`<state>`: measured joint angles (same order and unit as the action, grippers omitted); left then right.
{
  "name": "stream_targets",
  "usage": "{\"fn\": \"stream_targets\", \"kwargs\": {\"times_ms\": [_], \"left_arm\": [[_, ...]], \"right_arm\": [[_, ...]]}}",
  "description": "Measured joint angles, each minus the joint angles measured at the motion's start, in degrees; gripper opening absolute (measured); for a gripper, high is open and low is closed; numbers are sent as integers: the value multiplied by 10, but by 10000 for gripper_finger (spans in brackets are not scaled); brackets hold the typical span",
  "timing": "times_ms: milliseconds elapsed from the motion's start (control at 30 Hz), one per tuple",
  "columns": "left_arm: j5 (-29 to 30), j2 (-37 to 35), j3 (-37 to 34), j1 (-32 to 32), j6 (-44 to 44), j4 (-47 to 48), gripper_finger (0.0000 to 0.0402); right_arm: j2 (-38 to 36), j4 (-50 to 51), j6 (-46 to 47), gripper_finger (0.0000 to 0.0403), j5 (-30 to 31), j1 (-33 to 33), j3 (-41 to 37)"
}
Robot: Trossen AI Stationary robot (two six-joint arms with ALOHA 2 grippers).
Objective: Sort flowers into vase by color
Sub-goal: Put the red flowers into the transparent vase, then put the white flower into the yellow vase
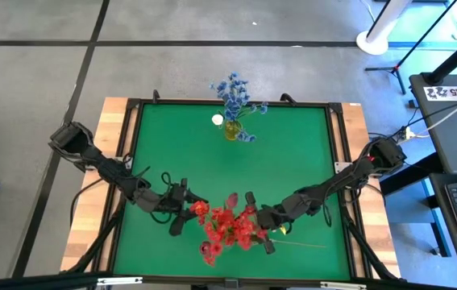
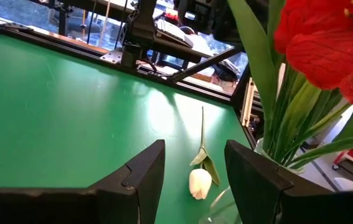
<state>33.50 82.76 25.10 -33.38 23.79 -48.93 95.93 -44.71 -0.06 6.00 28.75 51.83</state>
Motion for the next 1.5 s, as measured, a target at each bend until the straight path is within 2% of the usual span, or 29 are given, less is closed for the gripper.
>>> {"fn": "stream_targets", "kwargs": {"times_ms": [133, 267, 533, 767, 833, 933, 1033, 1167, 1300, 1400, 1500], "left_arm": [[0, 0, 0, -5, 0, 0, 163], [0, 0, 0, -9, 0, 0, 163], [1, 0, 0, -10, 0, 0, 163], [1, 0, 0, -10, 7, 4, 163], [1, 0, 0, -10, 9, 5, 163], [4, 0, 0, -10, 11, 5, 163], [5, 0, 0, -10, 11, 5, 163], [6, 0, 0, -9, 12, 4, 163], [6, 0, 0, -9, 16, 1, 163], [6, 0, 0, -13, 16, -2, 163], [5, 0, 0, -17, 16, -5, 163]], "right_arm": [[-17, 37, 0, 272, 0, 1, 0], [-57, 71, 0, 292, -7, 1, 0], [-149, 154, -2, 298, -30, 1, 0], [-270, 328, 62, 299, -50, 14, 0], [-301, 381, 73, 299, -23, 26, 0], [-330, 472, 95, 299, 54, 51, 0], [-330, 577, 152, 299, 104, 67, 0], [-296, 681, 265, 299, 113, 84, -16], [-237, 676, 345, 299, 104, 93, -60], [-191, 673, 381, 299, 54, 93, -77], [-151, 665, 413, 299, 34, 92, -78]]}}
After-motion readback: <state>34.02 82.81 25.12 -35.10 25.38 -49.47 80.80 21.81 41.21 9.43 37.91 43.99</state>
